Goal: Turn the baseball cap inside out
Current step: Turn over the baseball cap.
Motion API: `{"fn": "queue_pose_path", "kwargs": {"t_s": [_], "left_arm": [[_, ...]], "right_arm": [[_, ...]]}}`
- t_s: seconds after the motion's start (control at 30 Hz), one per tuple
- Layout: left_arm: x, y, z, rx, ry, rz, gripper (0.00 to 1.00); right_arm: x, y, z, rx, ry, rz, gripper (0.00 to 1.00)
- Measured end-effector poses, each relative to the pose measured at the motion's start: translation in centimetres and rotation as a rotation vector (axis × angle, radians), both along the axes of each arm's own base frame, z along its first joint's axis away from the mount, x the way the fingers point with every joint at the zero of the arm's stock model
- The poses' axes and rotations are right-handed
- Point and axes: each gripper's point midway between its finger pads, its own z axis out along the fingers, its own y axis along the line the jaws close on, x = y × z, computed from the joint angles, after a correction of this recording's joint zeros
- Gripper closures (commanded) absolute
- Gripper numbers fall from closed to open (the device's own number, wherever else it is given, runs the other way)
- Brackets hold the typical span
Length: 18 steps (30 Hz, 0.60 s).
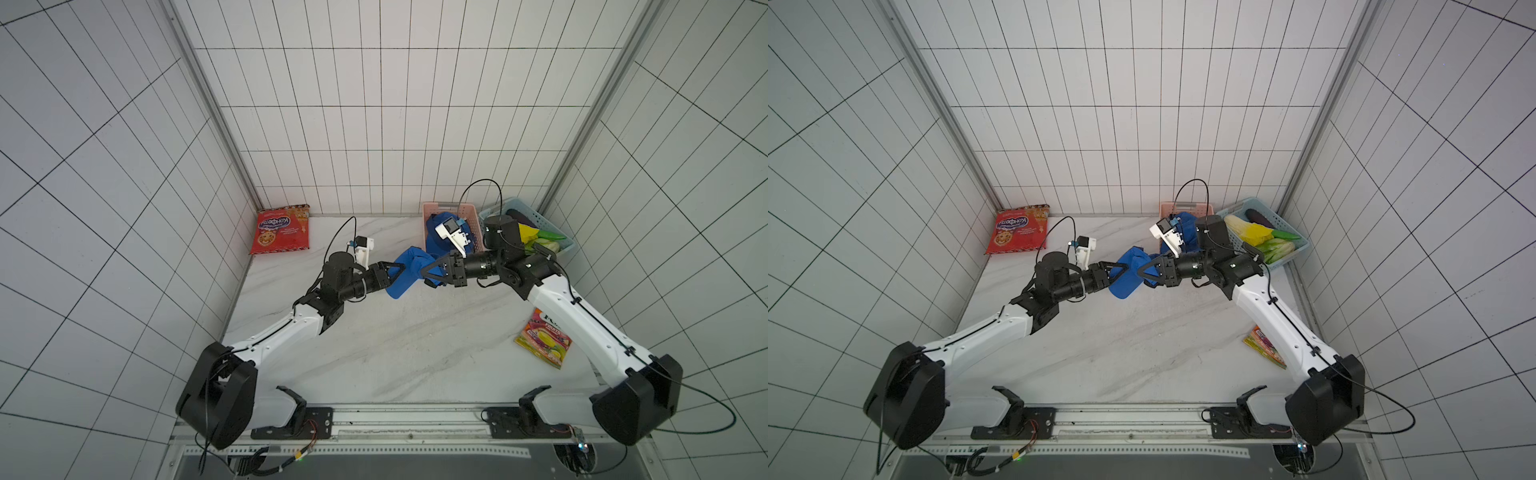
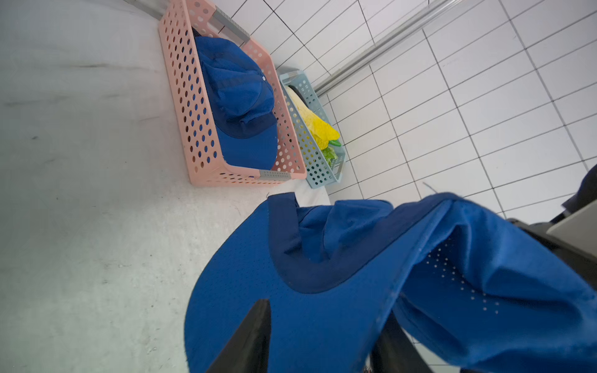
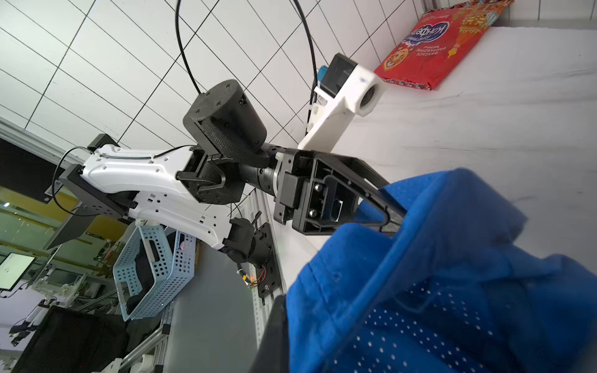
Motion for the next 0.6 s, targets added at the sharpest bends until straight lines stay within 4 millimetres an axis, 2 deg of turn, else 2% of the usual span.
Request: {"fn": "queue_pose_path", "kwargs": {"t_s": [0.13,0.23,0.37,0.47,0.6], "left_arm": [[-0.3,1.8,-1.2,0.033,0.023,0.051,0.09],[-1.4,3.3,-1.0,0.063,-0.002,0.085,0.03],[-2.8,4.1,1.7,0.071,-0.120,0.074,0.05],[-4.0,3.7,3.8,0.055,-0.219,0.007,0.09],[-5.2,1.8,3.9,0.037,-0.249,-0.118,0.23]], "right_arm": [[0.8,-0.4,-0.2,0.005,0.027,-0.031,1.00],[1.1,-0.6,-0.6,0.004,0.053,-0.048,1.00],[1.5,-0.8,-0.4,0.011,0.071,-0.066,1.00],[1.5,-0.7,-0.1,0.021,0.079,-0.068,1.00],[1.6,-0.6,0.4,0.040,0.087,-0.065,1.00]]}}
